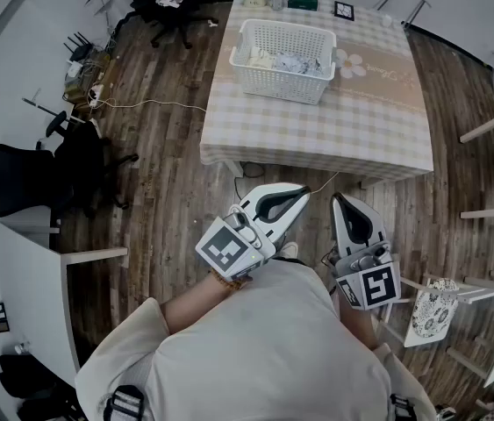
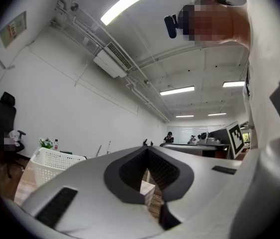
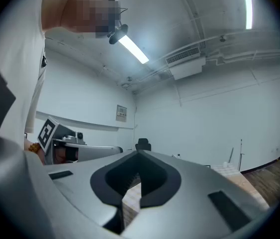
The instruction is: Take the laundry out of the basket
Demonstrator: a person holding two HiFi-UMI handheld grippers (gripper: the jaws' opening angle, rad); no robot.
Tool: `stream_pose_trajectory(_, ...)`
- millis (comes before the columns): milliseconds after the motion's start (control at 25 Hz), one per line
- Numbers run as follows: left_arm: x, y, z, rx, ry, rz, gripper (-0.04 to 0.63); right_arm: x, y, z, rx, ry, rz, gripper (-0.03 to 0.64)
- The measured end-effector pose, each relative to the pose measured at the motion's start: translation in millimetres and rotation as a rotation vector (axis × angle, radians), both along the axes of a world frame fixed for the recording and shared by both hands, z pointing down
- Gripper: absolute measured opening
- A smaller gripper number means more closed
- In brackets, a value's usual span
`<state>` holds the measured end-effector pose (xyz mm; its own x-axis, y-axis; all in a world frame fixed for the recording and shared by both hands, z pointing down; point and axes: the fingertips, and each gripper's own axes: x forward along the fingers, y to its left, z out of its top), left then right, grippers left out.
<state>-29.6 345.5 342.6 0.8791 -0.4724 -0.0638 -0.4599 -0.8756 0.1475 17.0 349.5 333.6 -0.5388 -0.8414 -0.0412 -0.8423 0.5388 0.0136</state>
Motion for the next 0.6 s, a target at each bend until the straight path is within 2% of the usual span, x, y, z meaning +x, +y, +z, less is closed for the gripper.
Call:
stream_pose_trajectory(280,21.4,-1.6,3.1,0.005,-0.007,0.001,0.017,20.9,-1.2,1.9,0.0,-0.004,0.002,0.008)
stream_pose_trajectory(400,35.3,-2.3,6.0,-0.012,-0.011,0.006,0.017,32.9,-3.4,3.8,-0.009,-0.015,0.003,0.009)
stream_pose_trajectory(600,63.1,-6.5,9.5,0.005,0.001,0.009,0.017,60.2,-4.1,4.9,-0.004,-0.018,0.008,0.009)
